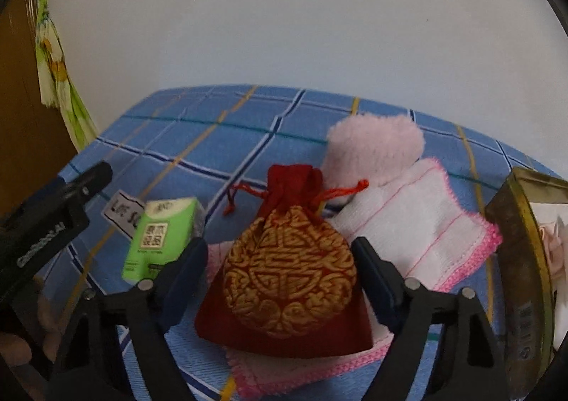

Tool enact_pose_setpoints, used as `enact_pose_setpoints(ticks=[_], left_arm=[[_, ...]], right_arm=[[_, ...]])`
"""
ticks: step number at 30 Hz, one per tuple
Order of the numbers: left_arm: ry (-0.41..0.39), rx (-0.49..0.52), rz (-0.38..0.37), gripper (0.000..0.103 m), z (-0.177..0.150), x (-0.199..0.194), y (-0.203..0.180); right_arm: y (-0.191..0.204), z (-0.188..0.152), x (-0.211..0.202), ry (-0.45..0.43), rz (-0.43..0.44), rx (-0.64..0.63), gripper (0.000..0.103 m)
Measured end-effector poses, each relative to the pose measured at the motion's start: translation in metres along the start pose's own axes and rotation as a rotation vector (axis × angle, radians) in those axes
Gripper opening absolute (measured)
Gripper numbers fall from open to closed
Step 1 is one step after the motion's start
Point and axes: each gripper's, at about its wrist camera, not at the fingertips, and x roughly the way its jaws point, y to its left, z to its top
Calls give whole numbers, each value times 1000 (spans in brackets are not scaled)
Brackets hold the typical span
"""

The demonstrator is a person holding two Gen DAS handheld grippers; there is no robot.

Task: Organize soft objects
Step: 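Move both tools back to the pile toward the tissue pack and pouch, then grasp the green tissue pack with the left gripper while the right gripper grasps the red-gold pouch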

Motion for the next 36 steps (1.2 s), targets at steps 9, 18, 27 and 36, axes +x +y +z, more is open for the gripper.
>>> enact_pose_setpoints(ticks=[9, 18, 27, 36], left_arm=[[22, 4, -74, 81, -5, -5, -8], [59, 87, -209, 81, -12, -10, -44], [185, 144, -152, 81, -18, 11, -71], [274, 136, -106, 55, -24, 30, -70]], right_arm=[[-7, -4, -9, -18, 13, 8, 33], [-39, -6, -78, -280, -45, 77, 31], [-59, -11, -100, -364, -151, 90, 31], [-53, -13, -104, -365, -139, 78, 31]])
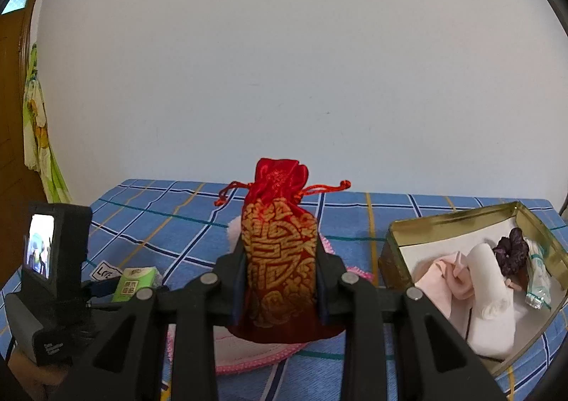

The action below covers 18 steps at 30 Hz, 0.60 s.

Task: Organize soft objects
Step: 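Grasp the green tissue pack with the left gripper while the right gripper grasps the red-gold pouch, then carry the tissue pack and red-gold pouch over the gold tin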

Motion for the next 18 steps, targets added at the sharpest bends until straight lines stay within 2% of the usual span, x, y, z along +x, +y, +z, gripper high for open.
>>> enact_pose_setpoints(ticks=[1, 8, 13, 18], left_arm=[[-6, -6, -5, 52, -1, 0, 1], [-30, -85, -74, 51, -4, -7, 13], [-128, -116, -71, 51, -7, -26, 13], [-226, -89, -35, 52, -8, -44, 2]], right_arm=[[0, 0, -1, 0, 0, 0, 31], [-4, 2, 3, 4, 2, 10, 31], [-4, 2, 3, -2, -2, 17, 31], [-4, 1, 1, -11, -7, 13, 31]])
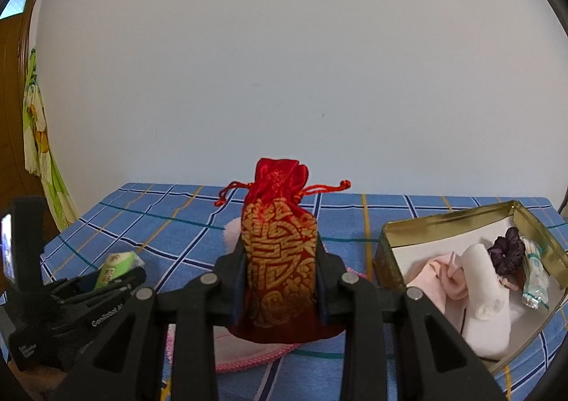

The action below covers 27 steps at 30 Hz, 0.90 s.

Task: Organize soft objects
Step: 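Carry the tissue pack and red-gold pouch over the gold tin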

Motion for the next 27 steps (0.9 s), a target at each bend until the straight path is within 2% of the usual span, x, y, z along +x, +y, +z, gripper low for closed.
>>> enact_pose_setpoints(ticks=[3, 16, 27], left_arm=[[-52, 29, 18, 52, -1, -10, -10], [-179, 143, 52, 52, -6, -46, -61], [-198, 179, 52, 52, -9, -61, -93]], right_arm=[[-2, -1, -2, -4, 0, 5, 31], [-21, -7, -18, -40, -29, -9, 31], [-49, -12, -39, -73, -54, -5, 31]])
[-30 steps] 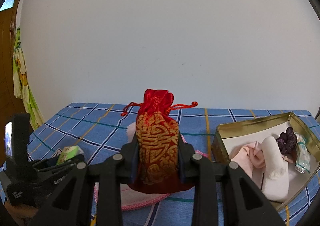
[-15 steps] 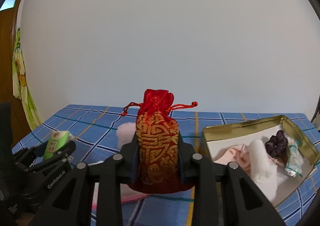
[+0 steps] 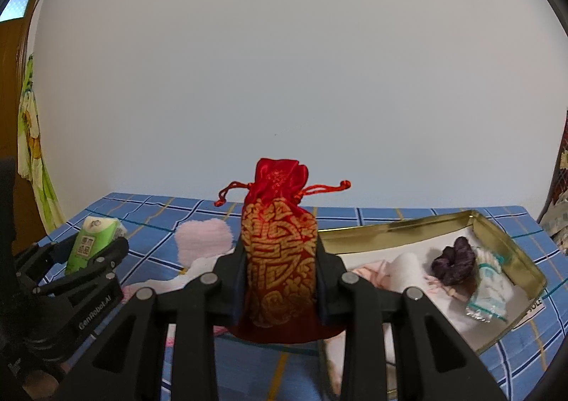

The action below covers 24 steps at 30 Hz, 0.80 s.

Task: Organize soft objects
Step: 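Carry the tissue pack and red-gold pouch over the gold tin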

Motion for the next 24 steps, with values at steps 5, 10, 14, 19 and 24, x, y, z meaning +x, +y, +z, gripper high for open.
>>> enact_pose_setpoints(ticks=[5, 10, 14, 19, 24], left_arm=[[-7, 18, -7, 52, 2, -9, -17], [-14, 26, -16, 52, 5, -13, -28], [-19, 35, -31, 52, 7, -20, -40], [-27, 44, -51, 52, 9, -26, -54], [-33, 58, -77, 52, 11, -33, -73]], right_arm=[[-14, 1, -7, -6, -15, 9, 31], [-29, 2, -15, -17, -29, 19, 31], [-40, 4, -22, -27, -43, 21, 31], [-54, 4, -29, -41, -61, 29, 31], [-69, 6, -36, -54, -80, 41, 31]])
